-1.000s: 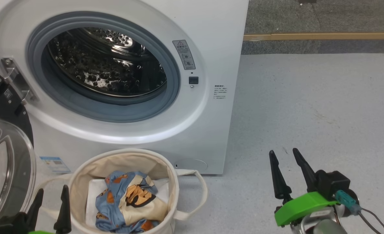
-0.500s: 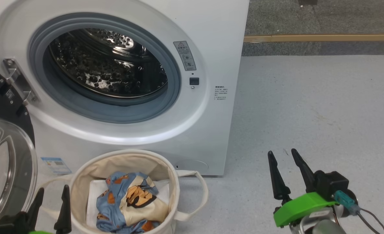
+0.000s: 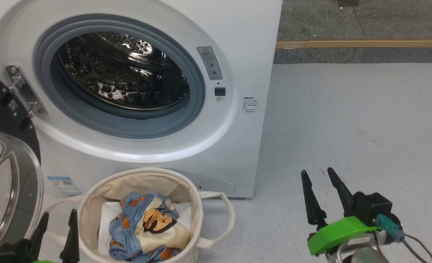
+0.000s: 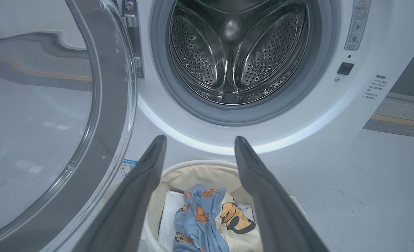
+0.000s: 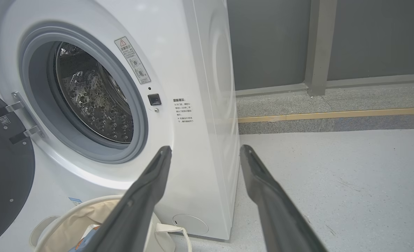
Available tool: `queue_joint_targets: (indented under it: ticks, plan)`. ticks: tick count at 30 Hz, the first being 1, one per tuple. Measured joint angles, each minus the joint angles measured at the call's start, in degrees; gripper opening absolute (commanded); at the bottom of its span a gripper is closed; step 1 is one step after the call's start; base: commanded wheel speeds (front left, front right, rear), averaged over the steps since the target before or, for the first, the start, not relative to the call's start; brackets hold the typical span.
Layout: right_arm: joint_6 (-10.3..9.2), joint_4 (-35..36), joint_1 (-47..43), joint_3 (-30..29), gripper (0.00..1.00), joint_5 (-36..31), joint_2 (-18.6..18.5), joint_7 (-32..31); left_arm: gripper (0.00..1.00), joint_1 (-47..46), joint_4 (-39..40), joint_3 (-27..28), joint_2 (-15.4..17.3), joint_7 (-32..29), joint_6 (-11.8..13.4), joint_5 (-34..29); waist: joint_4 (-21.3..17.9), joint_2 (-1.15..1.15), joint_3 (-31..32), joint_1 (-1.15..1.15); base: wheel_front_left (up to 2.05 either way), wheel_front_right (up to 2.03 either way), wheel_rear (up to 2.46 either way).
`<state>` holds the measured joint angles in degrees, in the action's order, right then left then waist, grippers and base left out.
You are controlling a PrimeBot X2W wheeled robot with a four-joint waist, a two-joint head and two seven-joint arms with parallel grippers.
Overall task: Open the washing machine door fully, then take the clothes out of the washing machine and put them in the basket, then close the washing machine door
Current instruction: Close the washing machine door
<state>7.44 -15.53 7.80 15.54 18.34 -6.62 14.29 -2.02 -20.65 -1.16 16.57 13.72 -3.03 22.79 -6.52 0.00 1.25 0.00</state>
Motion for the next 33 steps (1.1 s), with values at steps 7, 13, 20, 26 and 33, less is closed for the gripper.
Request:
queue_joint_targets:
  ticks: [7, 13, 20, 26, 33]
  plan:
    - [0.00, -0.13, 0.04, -0.03, 1.00, 0.00, -0.01, 0.00, 1.00, -0.02, -0.11, 0.14, 0.22, 0.18, 0.01, 0.19, 0.11, 0.00, 0.01, 0.00, -1.36, 1.63, -0.27]
    - [0.00, -0.13, 0.03, -0.12, 1.00, 0.00, -0.01, 0.00, 1.00, 0.01, -0.24, 0.34, 0.42, 0.34, 0.07, 0.60, 0.28, 0.00, -0.17, 0.00, -2.01, 2.24, -0.23]
    - [0.00, -0.12, 0.02, -0.09, 1.00, 0.00, 0.00, 0.00, 1.00, 0.49, -0.25, 0.55, 0.63, 0.51, 0.10, 0.58, 0.53, 0.00, -0.13, 0.00, -1.61, 1.60, 0.00]
    - [0.00, -0.10, 0.00, 0.07, 1.00, 0.00, 0.01, 0.00, 1.00, 0.84, -0.25, 1.26, 0.57, 0.52, 0.63, 0.58, 1.05, 0.00, 0.00, 0.00, -0.72, 0.72, 0.00]
    - [0.00, 0.08, 0.08, 0.37, 1.00, 0.00, -0.01, 0.00, 1.00, 0.31, -0.25, 2.03, 0.51, 0.52, 1.04, -0.29, 2.81, 0.00, -0.51, 0.00, -0.05, 0.05, 0.00]
